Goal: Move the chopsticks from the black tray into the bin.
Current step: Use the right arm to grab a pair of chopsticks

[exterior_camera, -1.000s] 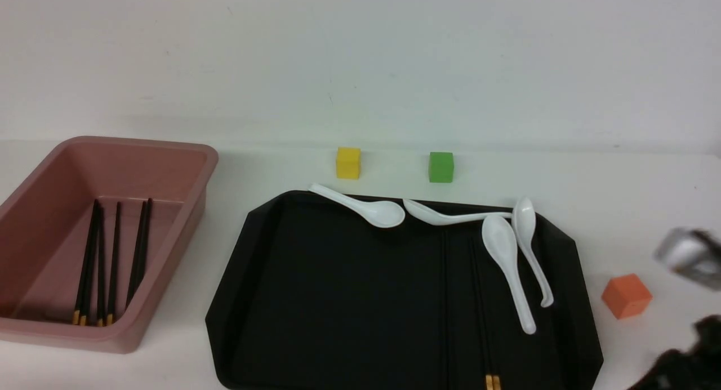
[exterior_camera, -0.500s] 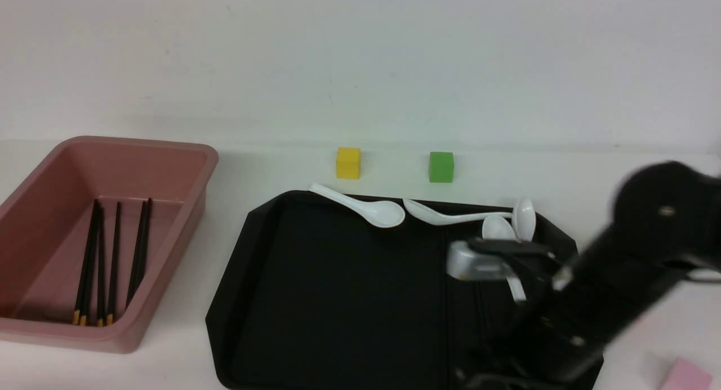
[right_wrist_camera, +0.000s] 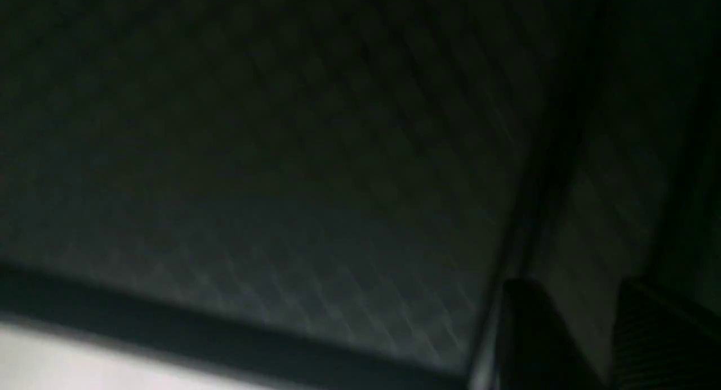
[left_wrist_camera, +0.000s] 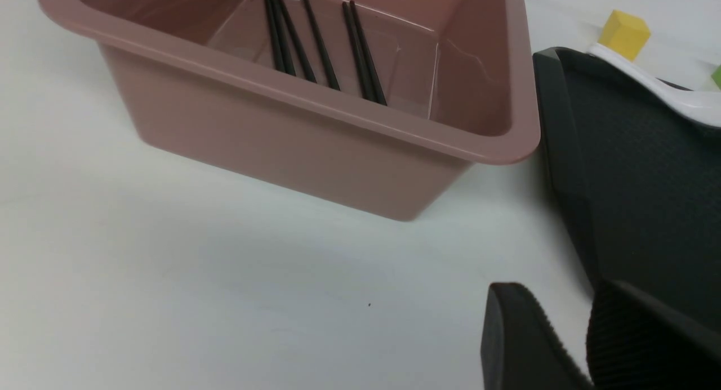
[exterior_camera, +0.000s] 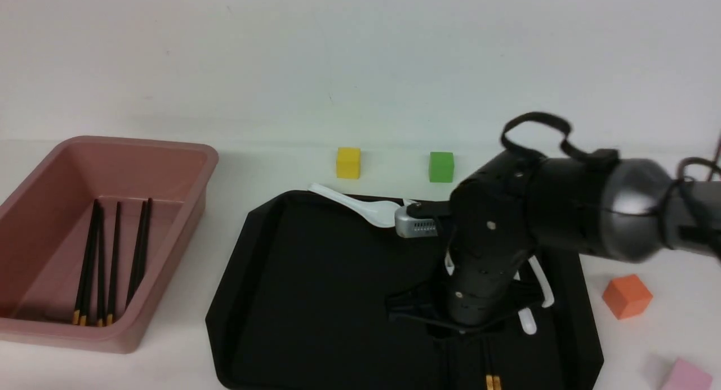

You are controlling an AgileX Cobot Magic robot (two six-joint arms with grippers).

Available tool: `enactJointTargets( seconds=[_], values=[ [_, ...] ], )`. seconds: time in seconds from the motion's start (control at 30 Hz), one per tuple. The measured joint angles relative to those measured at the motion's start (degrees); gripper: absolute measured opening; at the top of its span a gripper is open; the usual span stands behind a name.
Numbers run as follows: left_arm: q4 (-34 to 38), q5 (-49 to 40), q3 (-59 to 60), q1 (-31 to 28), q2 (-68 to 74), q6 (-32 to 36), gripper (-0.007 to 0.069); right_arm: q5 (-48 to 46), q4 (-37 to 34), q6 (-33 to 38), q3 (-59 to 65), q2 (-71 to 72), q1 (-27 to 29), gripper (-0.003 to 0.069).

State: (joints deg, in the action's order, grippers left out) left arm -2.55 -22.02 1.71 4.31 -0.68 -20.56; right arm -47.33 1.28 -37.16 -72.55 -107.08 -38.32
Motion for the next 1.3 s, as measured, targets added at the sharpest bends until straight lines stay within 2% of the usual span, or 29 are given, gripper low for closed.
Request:
enactJointTargets(
  seconds=[0.13,0.47,0.63,0.83,1.0,1.3],
  values=[
    [0.0,0.0,0.0,0.0,0.0,0.0,0.0218,2.06,0.05,-0.37,-0.12,-3.14,0.0,0.0314],
    [0.0,0.0,0.0,0.0,0.0,0.0,0.0231,1.8,1.06,-2.52,-0.89,-6.86,0.0,0.032],
    [0.0,0.0,0.0,0.0,0.0,0.0,0.0237,1.29,1.13,-2.53,-1.07,-7.09,0.0,0.0274],
    [0.0,0.0,0.0,0.0,0.0,0.0,0.0238,-0.42,1.26,-1.95,-1.2,-7.06,0.0,0.0108],
    [0.0,0.0,0.0,0.0,0.0,0.0,0.0238,-3.5,1.61,-0.3,-1.24,-6.59,0.0,0.0111],
    [0.0,-0.05,0.0,0.0,0.0,0.0,0.0238,-16.46,1.05,3.81,-3.17,0.13,0.0,0.0111]
  ],
)
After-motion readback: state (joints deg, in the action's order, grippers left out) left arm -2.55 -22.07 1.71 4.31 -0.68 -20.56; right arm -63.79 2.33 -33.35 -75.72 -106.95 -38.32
